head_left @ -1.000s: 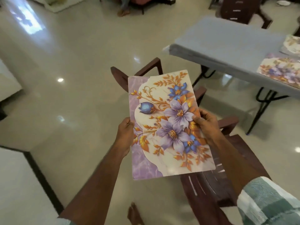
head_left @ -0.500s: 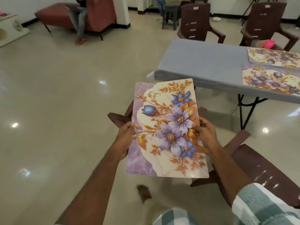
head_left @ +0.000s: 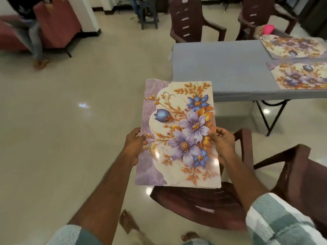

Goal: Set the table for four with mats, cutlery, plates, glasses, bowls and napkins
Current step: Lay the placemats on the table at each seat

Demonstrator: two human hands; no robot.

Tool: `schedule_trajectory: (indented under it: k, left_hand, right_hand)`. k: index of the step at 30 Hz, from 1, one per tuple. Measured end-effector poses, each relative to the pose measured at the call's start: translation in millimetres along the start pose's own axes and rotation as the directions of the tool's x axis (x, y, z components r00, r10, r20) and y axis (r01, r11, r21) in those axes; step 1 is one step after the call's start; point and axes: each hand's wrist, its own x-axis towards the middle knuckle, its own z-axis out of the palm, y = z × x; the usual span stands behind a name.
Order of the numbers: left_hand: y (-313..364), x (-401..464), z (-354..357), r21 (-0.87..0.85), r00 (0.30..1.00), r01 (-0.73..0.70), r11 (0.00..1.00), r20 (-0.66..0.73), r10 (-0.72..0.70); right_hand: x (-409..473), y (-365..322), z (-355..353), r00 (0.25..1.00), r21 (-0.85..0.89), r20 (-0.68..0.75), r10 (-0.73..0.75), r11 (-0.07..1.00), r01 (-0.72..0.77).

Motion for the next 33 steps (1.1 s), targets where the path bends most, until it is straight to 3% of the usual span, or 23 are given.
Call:
schedule_trajectory:
  k: [10, 17, 20, 25, 29, 33]
  left_hand:
    - [66, 159, -116, 0.064, 0.976, -0.122, 0.99, 0.188, 0.108]
    - [142, 261, -99, 0.116, 0.924, -0.212, 0.97, 0.347, 0.16]
    - [173, 306, -80, 0.144, 0.886, -0.289, 0.946, 0.416, 0.207]
    - [236, 387, -45, 0.198, 0.834, -0.426, 0.883, 0.465, 0.298]
    - [294, 488, -15, 0.268, 0.781, -0.594, 0.758, 0.42, 0.463]
    - [352, 552, 11, 0.292, 0.818, -0.553, 0.78, 0.368, 0.442]
  right_hand:
    - [6, 29, 166, 0.963, 0.087, -0.261, 0.06, 0.995, -0.039]
    - [29, 7, 210, 0.959, 0.235, -0.266, 0.103, 0.971, -0.039]
    - [64, 5, 224, 0.936, 0.211, -0.32, 0.145, 0.974, -0.079]
    - [152, -11, 253, 0.865, 0.242, -0.455, 0.214, 0.964, -0.111]
    - [221, -19, 255, 0.751, 0.41, -0.587, 0.303, 0.911, -0.048]
    - [274, -27, 250, 0.599, 0.499, -0.713, 0.366, 0.864, 0.065]
